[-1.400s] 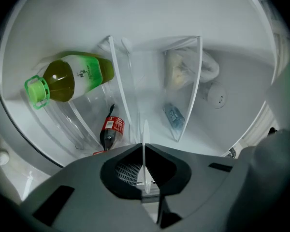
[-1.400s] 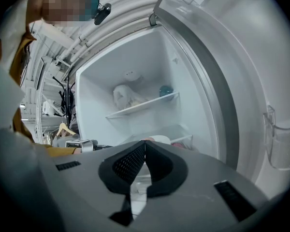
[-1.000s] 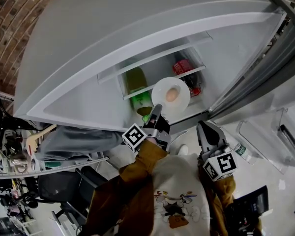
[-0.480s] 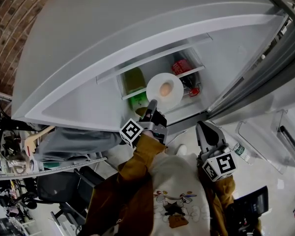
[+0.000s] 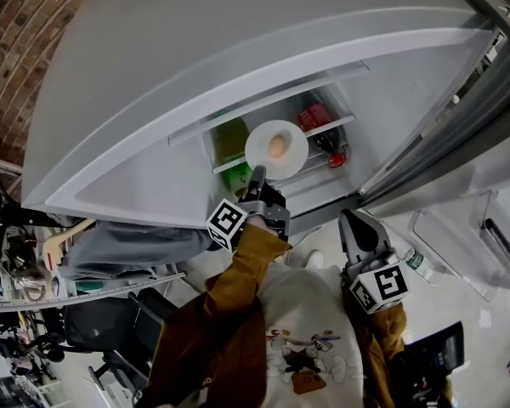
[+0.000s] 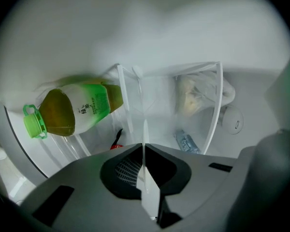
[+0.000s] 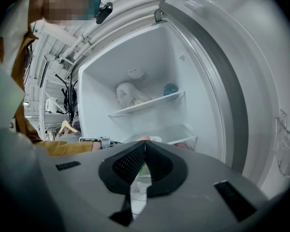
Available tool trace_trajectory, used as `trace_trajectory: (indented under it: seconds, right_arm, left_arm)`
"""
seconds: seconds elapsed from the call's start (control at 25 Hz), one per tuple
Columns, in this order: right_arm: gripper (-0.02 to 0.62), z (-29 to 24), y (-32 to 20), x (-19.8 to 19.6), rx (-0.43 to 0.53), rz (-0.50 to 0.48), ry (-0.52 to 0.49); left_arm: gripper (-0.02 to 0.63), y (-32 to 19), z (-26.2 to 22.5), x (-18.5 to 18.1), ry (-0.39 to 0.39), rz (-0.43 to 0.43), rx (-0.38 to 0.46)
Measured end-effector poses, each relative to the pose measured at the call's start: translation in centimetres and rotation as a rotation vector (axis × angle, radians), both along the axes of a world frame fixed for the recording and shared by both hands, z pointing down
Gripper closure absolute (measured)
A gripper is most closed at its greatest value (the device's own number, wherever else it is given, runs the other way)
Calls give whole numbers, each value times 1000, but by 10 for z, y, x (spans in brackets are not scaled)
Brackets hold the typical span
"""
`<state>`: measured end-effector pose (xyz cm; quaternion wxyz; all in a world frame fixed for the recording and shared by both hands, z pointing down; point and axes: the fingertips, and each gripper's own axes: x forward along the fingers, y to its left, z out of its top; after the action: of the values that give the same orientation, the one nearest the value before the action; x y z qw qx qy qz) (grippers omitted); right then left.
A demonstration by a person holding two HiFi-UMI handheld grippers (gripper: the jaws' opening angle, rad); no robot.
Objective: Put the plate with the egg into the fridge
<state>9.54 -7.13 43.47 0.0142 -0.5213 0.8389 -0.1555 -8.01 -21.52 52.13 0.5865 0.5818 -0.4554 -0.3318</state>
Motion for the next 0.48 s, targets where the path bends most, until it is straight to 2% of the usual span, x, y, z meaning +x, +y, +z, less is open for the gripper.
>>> trace_trajectory:
  seconds: [0.16, 0.48]
  right_arm:
    - [592, 0, 0, 1, -1, 4, 2]
    - [592, 0, 0, -1, 0, -3, 9]
  left_arm:
    - [588, -4, -3, -4, -15, -50, 9]
    - [588, -8, -3, -3, -33, -95, 12]
